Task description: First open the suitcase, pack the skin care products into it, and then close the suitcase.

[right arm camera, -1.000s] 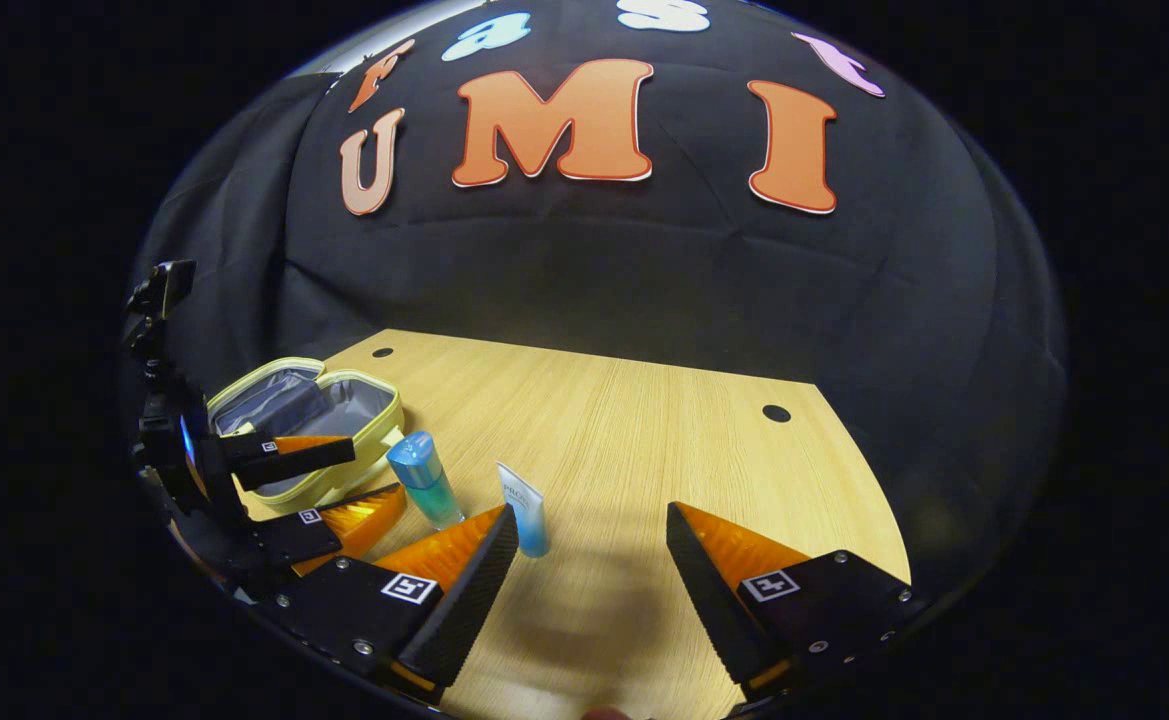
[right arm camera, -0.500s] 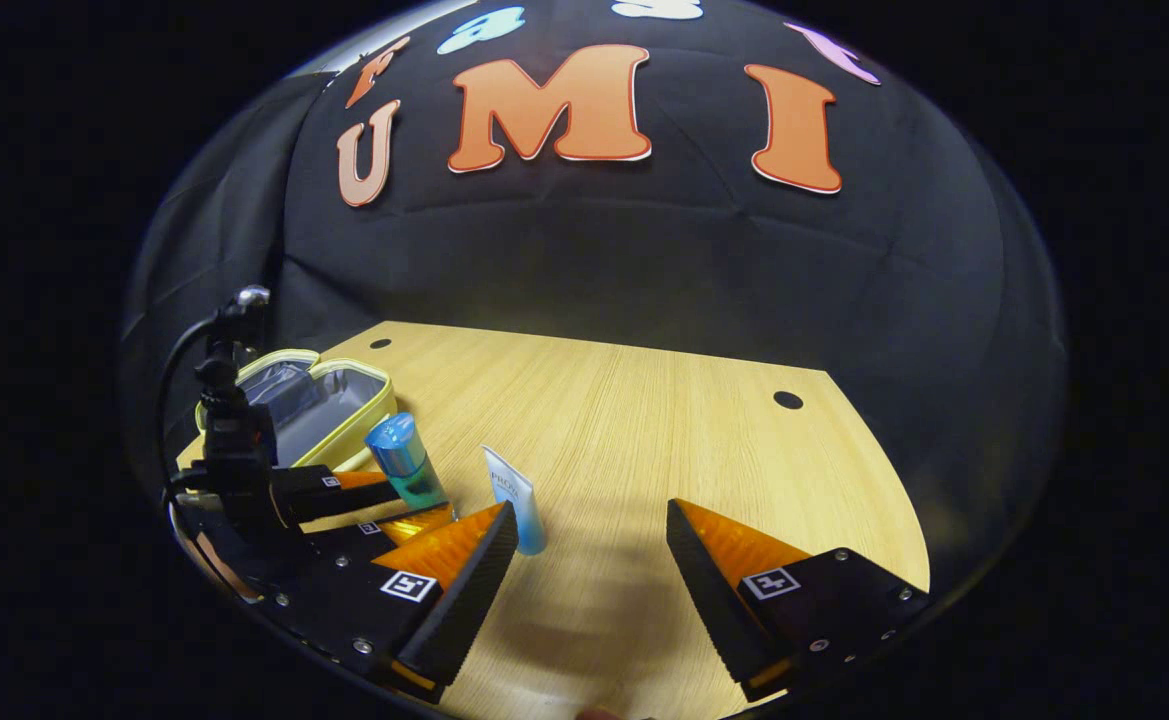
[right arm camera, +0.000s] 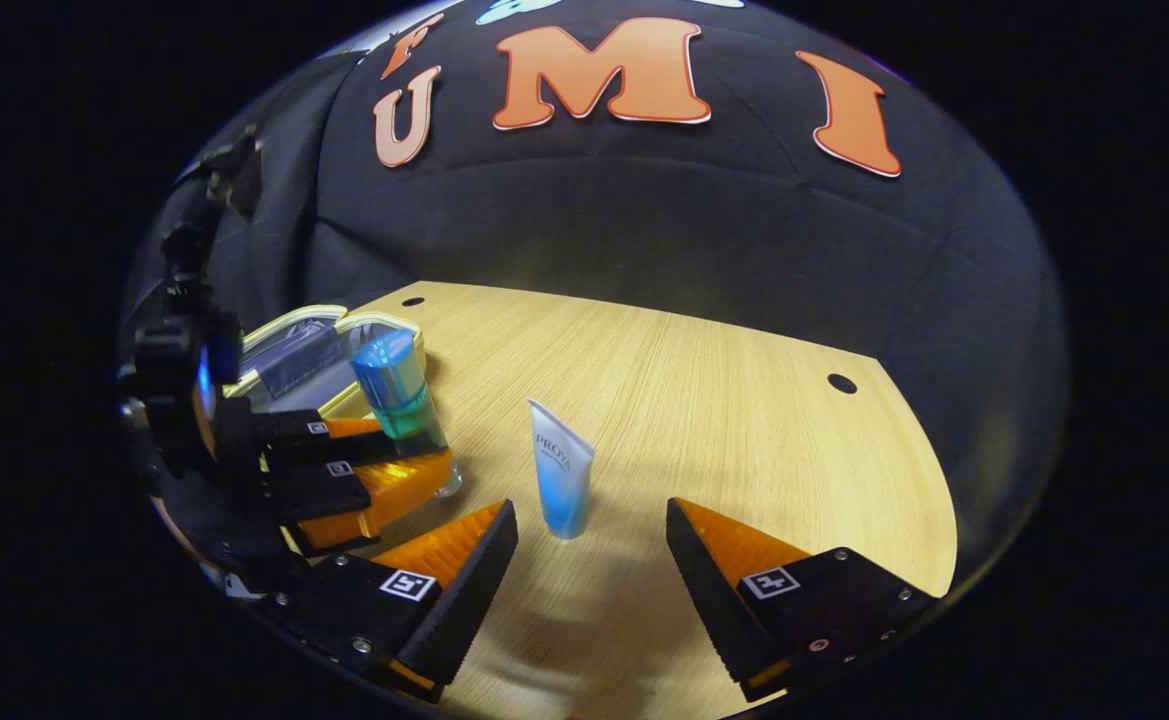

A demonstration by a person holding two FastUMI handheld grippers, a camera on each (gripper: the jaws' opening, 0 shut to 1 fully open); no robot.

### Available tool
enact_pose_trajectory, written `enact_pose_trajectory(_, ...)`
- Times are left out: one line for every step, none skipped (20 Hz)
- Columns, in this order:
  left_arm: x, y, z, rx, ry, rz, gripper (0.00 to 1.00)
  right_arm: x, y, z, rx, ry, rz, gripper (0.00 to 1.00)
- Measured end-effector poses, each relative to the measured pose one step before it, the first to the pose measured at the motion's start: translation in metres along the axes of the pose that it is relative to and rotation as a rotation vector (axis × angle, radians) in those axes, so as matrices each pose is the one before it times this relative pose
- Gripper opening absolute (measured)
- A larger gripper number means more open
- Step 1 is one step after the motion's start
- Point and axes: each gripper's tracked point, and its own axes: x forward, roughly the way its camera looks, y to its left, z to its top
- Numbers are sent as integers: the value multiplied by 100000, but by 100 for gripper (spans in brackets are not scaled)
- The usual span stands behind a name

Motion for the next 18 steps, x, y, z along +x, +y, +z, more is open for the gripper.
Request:
enact_pose_trajectory(-465, 297, 670, -930, -537, 842, 41, 540, 295, 0, -274, 62, 1119, 96)
enact_pose_trajectory(-494, 412, 755, -807, -924, 1167, 41, 555, 337, -14, 32, 322, 1049, 95)
enact_pose_trajectory(-460, 444, 822, -513, -583, 1098, 41, 616, 286, 13, 799, 426, 1097, 95)
enact_pose_trajectory(-630, 570, 877, -502, -1358, 1342, 41, 720, 192, -155, 1102, 836, 771, 94)
enact_pose_trajectory(-420, 409, 883, -609, -603, 989, 41, 694, 142, -198, 1160, 1797, 632, 92)
enact_pose_trajectory(-678, 535, 843, -526, -1068, 1363, 42, 656, 195, -289, 1271, 1197, 967, 86)
enact_pose_trajectory(-525, 631, 822, -180, -540, 1471, 41, 576, -6, -229, 839, 1274, 104, 82)
enact_pose_trajectory(-630, 721, 733, -333, -664, 1731, 41, 442, 266, -173, 1136, 1277, 887, 74)
enact_pose_trajectory(-614, 699, 775, -350, -827, 1349, 41, 453, 85, 103, 1196, 573, -11, 70)
enact_pose_trajectory(-662, 755, 626, 32, -696, 1317, 41, 170, -87, -20, 1030, -32, -608, 63)
enact_pose_trajectory(-494, 864, 680, 19, -607, 1576, 42, 330, -164, 103, 938, 144, -979, 59)
enact_pose_trajectory(-644, 801, 506, 28, -503, 1389, 40, 297, -188, 193, 1486, -539, -752, 56)
enact_pose_trajectory(-415, 968, 503, -61, -403, 1782, 41, 236, 41, 149, 1598, 247, 89, 48)
enact_pose_trajectory(-463, 858, 379, 66, -510, 1584, 41, -31, 124, -20, 1165, 290, 282, 49)
enact_pose_trajectory(-424, 943, 457, 162, -335, 1668, 41, -11, 174, 4, 978, 974, 587, 48)
enact_pose_trajectory(-590, 1051, 315, 124, -432, 1728, 41, -183, 367, 56, 1156, 558, 762, 46)
enact_pose_trajectory(-395, 992, 384, 344, -457, 1437, 41, -282, 390, 428, 1000, -388, 581, 46)
enact_pose_trajectory(-399, 1091, 303, 240, -171, 1642, 41, -502, 382, 450, 670, -398, 191, 46)
